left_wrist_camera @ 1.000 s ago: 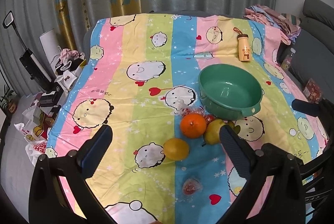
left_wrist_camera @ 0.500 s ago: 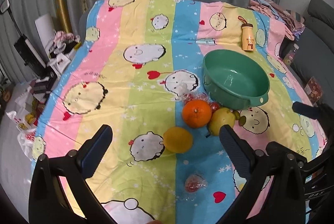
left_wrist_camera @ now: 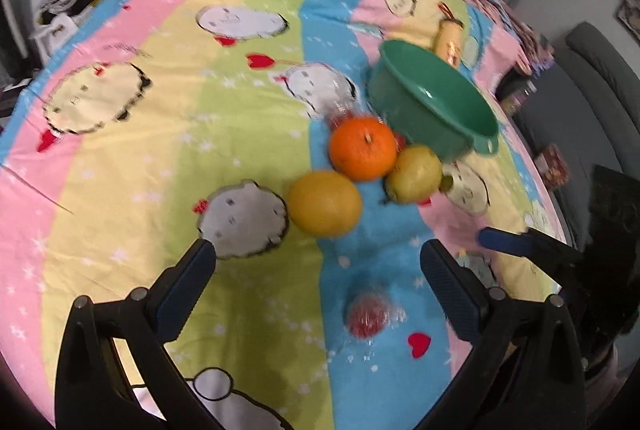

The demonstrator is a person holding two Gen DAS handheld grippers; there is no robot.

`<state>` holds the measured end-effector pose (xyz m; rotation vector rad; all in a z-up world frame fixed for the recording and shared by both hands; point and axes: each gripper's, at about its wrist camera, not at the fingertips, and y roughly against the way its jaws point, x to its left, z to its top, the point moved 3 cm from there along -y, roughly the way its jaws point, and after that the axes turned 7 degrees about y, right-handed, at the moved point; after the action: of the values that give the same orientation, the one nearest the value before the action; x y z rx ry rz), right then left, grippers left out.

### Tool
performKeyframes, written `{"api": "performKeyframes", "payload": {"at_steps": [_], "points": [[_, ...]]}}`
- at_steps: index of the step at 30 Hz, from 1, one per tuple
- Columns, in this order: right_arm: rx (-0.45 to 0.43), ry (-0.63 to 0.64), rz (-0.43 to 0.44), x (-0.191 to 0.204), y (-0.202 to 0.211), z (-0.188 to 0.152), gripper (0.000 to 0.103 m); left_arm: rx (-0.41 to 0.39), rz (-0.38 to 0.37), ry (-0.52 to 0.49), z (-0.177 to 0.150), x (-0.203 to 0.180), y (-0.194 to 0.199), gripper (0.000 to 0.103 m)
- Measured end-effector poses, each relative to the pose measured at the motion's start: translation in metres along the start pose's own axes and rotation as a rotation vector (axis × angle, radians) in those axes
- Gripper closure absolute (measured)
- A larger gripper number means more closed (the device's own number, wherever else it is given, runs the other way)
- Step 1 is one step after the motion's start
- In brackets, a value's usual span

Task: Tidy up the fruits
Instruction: 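Lower the left tool onto the bagged red apple and close it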

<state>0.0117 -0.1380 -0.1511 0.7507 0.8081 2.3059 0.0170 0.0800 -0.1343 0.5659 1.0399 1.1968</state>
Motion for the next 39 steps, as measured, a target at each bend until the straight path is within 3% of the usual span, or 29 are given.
{"api": "performKeyframes", "payload": {"at_steps": [2, 4, 10, 18, 20, 22, 26, 31, 39], "points": [[0.022, 0.039, 0.035, 0.007, -0.008, -0.009, 0.000, 0.020, -0.013, -0.032, -0.010, 0.000, 0.000, 0.002], [0.045, 0.117, 0.015, 0.018, -0.015, -0.017, 0.000, 0.040, -0.073, -0.049, -0.022, -0.001, -0.002, 0.002], [0.060, 0.200, 0.043, 0.033, -0.031, -0.033, 0.006, 0.036, -0.193, -0.111, -0.040, -0.016, -0.021, 0.017], [0.049, 0.237, -0.064, 0.003, -0.011, -0.036, 0.006, 0.034, -0.151, -0.169, -0.042, -0.027, -0.044, 0.032], [0.049, 0.213, -0.061, -0.004, -0.010, -0.036, 0.007, 0.050, -0.146, -0.185, -0.044, -0.030, -0.050, 0.044], [0.056, 0.216, -0.034, -0.001, -0.014, -0.037, 0.016, 0.056, -0.145, -0.197, -0.045, -0.031, -0.054, 0.053], [0.084, 0.259, -0.008, 0.010, -0.032, -0.041, 0.023, 0.055, -0.159, -0.186, -0.043, -0.029, -0.053, 0.053], [0.065, 0.283, -0.001, 0.010, -0.029, -0.038, 0.023, 0.036, -0.145, -0.188, -0.041, -0.026, -0.051, 0.056], [-0.029, 0.113, -0.061, -0.042, 0.005, -0.019, 0.023, 0.021, -0.139, -0.183, -0.043, -0.024, -0.054, 0.073]]}}
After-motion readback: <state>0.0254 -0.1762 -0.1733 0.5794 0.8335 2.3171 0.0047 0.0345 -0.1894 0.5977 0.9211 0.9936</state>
